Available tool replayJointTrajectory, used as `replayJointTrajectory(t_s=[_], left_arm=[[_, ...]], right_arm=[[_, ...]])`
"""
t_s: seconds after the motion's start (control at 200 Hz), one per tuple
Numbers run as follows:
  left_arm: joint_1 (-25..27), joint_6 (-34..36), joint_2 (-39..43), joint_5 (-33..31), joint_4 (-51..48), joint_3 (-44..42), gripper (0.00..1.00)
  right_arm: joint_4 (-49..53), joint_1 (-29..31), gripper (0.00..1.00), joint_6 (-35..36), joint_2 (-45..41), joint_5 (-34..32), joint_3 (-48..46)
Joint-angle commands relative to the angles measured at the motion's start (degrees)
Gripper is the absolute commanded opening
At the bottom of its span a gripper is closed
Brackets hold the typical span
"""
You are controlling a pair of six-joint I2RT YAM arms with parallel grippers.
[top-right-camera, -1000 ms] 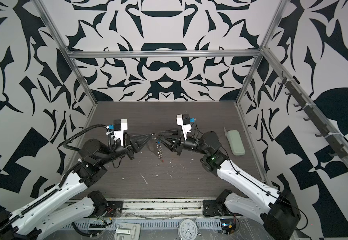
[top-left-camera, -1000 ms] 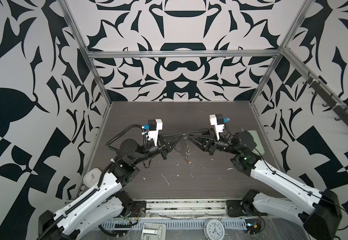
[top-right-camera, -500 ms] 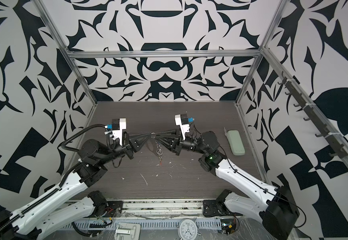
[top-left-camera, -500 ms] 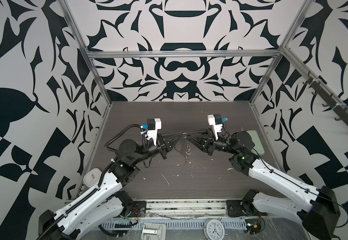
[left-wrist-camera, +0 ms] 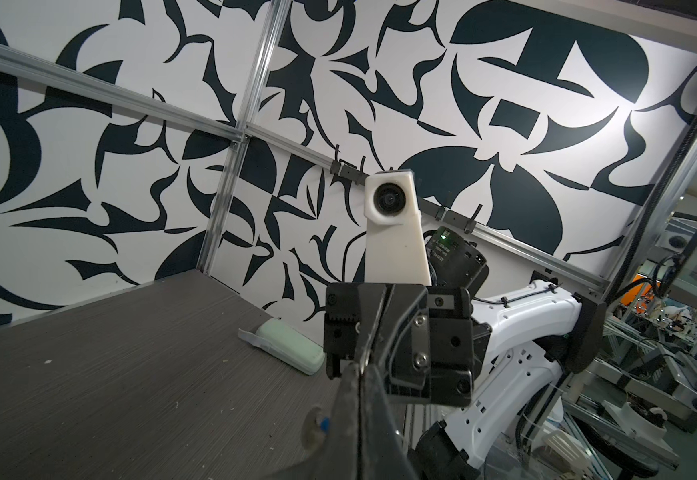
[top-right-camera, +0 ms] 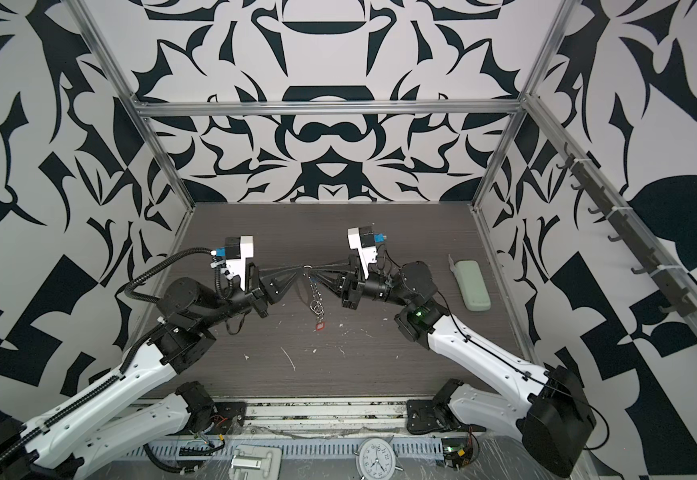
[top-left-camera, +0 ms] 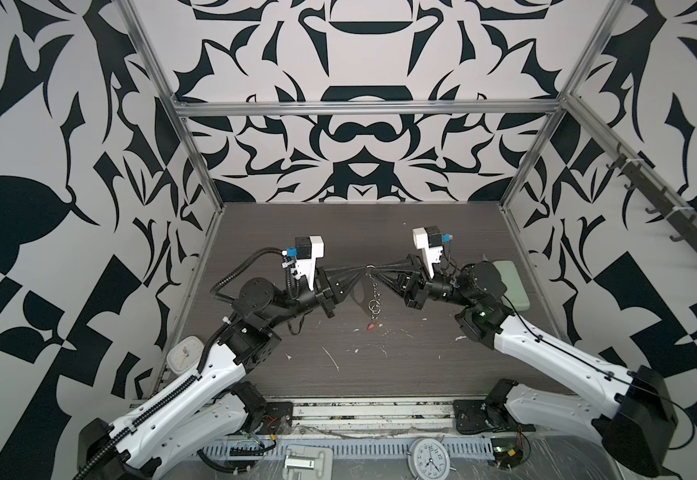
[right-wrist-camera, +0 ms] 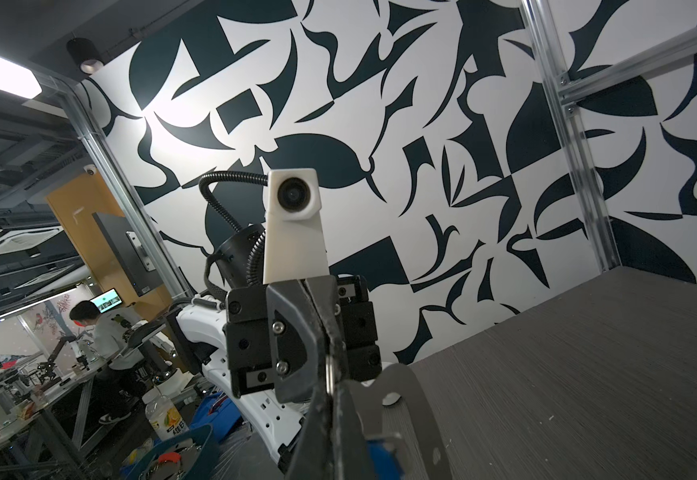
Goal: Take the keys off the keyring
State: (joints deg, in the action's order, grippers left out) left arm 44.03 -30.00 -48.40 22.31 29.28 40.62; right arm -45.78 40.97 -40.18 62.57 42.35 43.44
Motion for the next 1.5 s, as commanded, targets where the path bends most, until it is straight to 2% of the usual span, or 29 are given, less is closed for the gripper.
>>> replayJointTrajectory(t_s=[0.0, 0.02, 0.08, 0.125, 0.165, 0.25, 0.395, 0.45, 0.59, 0.755, 0.84, 0.95, 1.22, 1.495], left_arm=[[0.2, -0.2, 0.6, 1.4, -1.0, 0.5, 0.00], [0.2, -0.1, 0.9, 1.3, -2.3, 0.8, 0.03], [0.2, 1.2, 2.2, 1.0, -6.6, 1.5, 0.26], [0.2, 2.9, 3.6, 0.6, -10.1, 1.9, 0.39], [0.2, 4.0, 4.9, -0.2, -13.1, 2.4, 0.45], [0.1, 6.3, 6.3, 0.3, -20.1, 4.4, 0.49], [0.1, 9.2, 3.7, 6.6, -29.6, 9.4, 0.49], [0.1, 9.6, 2.3, 9.5, -31.3, 10.8, 0.48], [-0.3, 10.9, -1.8, 15.2, -36.6, 14.3, 0.39], [-0.4, 12.3, -4.8, 17.9, -41.6, 16.8, 0.39], [-0.4, 13.2, -5.9, 18.6, -43.8, 17.9, 0.38], [-0.4, 14.4, -7.1, 18.3, -46.4, 19.5, 0.32], [-0.4, 18.8, -8.9, 18.2, -52.0, 23.0, 0.34], [-0.4, 20.1, -9.7, 19.9, -54.7, 24.2, 0.26]], right_arm=[[5.3, 0.3, 0.00, 3.0, -3.0, -0.3, 4.0], [8.0, 0.3, 0.00, 4.2, -3.6, -0.7, 4.4], [18.5, 0.3, 0.00, 8.8, -5.8, -1.5, 6.6], [26.5, 0.3, 0.00, 12.8, -7.0, -1.8, 8.9], [33.8, 0.3, 0.00, 16.2, -7.6, -1.6, 11.1], [48.5, 0.3, 0.00, 22.9, -7.8, -0.5, 16.2], [67.7, 0.3, 0.00, 31.7, -5.7, -1.2, 24.1], [71.3, 0.3, 0.00, 33.8, -4.7, -1.3, 26.1], [80.0, 0.4, 0.00, 39.4, -2.0, 0.2, 31.0], [86.9, 0.5, 0.00, 43.8, 0.4, -1.5, 35.9], [88.8, 0.8, 0.00, 44.9, 1.8, -1.6, 37.7], [91.2, 1.8, 0.00, 46.7, 3.4, -1.6, 39.7], [98.4, 5.4, 0.00, 51.0, 7.5, -3.5, 45.4], [99.6, 6.4, 0.00, 51.8, 7.6, -5.2, 47.3]])
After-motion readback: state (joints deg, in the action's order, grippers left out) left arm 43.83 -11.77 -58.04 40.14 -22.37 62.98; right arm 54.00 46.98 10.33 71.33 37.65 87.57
